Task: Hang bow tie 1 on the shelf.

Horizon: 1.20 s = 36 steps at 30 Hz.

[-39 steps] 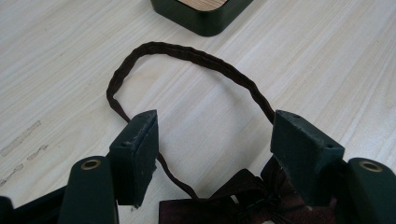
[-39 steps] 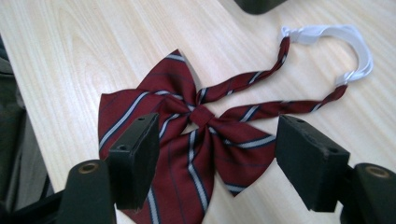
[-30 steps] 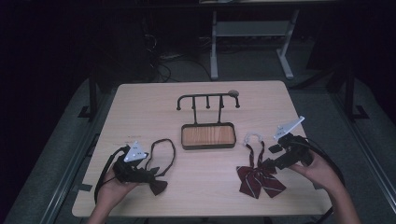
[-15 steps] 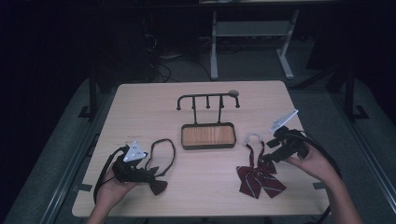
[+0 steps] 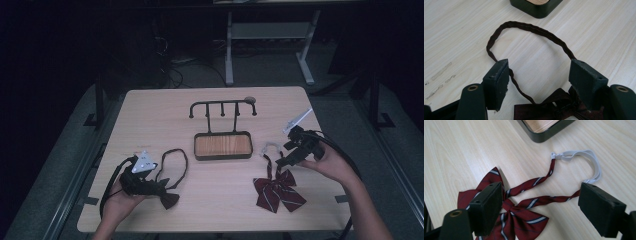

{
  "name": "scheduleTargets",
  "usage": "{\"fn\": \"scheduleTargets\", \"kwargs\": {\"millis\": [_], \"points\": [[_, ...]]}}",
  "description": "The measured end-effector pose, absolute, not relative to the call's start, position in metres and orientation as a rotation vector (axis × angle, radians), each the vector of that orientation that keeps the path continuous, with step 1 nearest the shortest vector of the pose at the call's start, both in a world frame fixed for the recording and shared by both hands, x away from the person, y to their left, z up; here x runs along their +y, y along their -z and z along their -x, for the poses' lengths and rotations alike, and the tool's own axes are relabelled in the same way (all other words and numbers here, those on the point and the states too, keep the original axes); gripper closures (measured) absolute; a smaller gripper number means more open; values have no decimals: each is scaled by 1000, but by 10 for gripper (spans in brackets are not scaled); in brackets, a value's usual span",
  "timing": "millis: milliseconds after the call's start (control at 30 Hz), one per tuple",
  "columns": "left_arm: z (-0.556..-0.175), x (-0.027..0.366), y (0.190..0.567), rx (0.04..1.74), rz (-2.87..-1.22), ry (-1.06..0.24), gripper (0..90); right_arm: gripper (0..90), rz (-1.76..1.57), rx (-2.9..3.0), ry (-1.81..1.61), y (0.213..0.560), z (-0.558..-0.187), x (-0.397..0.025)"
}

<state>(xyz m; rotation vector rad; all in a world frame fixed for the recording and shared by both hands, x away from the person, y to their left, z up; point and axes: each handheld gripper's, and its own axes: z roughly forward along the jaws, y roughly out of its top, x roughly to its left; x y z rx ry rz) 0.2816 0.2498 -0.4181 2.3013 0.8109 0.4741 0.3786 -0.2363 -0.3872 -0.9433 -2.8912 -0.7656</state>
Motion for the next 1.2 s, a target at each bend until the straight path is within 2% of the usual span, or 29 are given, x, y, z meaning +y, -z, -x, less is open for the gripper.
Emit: {"fn": "scheduleTargets", "kwargs": {"millis": [500, 833, 1200], "points": [[-281, 249, 418, 805, -2302, -475, 332, 273, 1000, -2893, 666, 394, -411, -226], [-281, 249, 418, 804, -2301, -473, 332, 330, 1039, -2918, 506, 412, -422, -219], [-281, 249, 417, 803, -2300, -473, 332, 390, 1096, -2920, 473, 416, -430, -221]]}}
